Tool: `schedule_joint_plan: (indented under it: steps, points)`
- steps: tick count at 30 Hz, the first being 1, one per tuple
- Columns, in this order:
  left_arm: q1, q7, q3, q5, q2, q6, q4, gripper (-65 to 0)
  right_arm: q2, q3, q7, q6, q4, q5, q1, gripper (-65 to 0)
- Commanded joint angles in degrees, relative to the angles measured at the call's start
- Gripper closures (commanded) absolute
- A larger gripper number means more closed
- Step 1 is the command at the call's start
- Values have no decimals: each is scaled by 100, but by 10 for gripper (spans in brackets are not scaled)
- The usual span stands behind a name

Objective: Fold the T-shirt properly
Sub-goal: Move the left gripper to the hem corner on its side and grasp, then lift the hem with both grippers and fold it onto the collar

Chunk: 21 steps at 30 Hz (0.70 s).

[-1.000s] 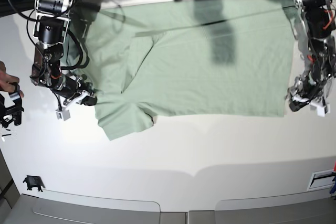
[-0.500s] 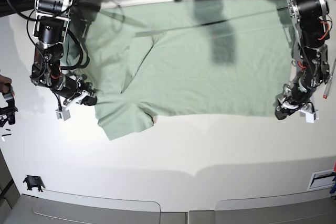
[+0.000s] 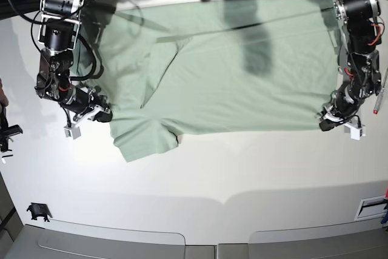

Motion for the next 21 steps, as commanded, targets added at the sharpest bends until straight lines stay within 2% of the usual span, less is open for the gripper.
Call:
schedule_joint_plan:
  steps: [1,6,9,13,17,21]
  points:
    - [-125,-87,-15,-262,-164,-155,66,0,116,28,50,42,85,179,127,0]
    - [-125,658,-26,-1364,-393,-1120,120,0,162,28,-155,121,275,345,125,0]
    - [-118,1246,-26,-1873,-457,-1120,232,0,164,28,-407,121,529,372,79,0]
    - [98,1976,-26,-2686,-584,-1120,688,0,168,61,-688,121,1172,922,-240,0]
    - [551,2157,-33,-2767,-695,-1120,1486,0,170,275,-1082,121,2118,1119,-739,0]
    - [1167,2247,-37,-2763,-793,-1120,2374,0,168,758,-1318,121,3126,1296,-1414,0]
